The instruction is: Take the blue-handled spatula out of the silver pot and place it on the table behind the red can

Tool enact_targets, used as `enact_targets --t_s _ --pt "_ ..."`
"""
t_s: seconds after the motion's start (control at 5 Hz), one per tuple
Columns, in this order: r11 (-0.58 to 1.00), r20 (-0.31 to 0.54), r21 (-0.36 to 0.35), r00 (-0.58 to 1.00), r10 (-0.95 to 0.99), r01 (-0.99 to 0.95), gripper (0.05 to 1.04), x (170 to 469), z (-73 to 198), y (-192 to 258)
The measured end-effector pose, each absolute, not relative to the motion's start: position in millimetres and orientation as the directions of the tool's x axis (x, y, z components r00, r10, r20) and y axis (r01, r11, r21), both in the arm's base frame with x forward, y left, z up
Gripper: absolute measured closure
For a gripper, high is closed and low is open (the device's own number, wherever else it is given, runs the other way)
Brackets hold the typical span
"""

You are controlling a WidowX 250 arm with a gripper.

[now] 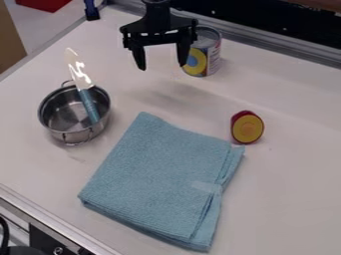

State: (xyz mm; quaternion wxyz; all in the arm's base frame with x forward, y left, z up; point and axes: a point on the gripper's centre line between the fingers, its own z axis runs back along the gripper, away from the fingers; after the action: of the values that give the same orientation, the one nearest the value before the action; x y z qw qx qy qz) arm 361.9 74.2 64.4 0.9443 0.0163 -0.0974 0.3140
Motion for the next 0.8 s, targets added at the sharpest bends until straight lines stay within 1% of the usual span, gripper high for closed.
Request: enact_targets --t_s 0.2,0.4,0.6,0.8 --pt "0.804 0.157 -0.012 0.793 0.588 -0.594 0.085 357 51 73" --pt "0.819 0.143 0.003 0.811 0.567 -0.574 0.085 342 48 87" --pt "0.818 0.123 0.020 0.813 0.569 -0.575 0.085 330 57 111" --pt "0.839 0.131 0.021 0.834 0.536 -0.543 0.085 304 64 132"
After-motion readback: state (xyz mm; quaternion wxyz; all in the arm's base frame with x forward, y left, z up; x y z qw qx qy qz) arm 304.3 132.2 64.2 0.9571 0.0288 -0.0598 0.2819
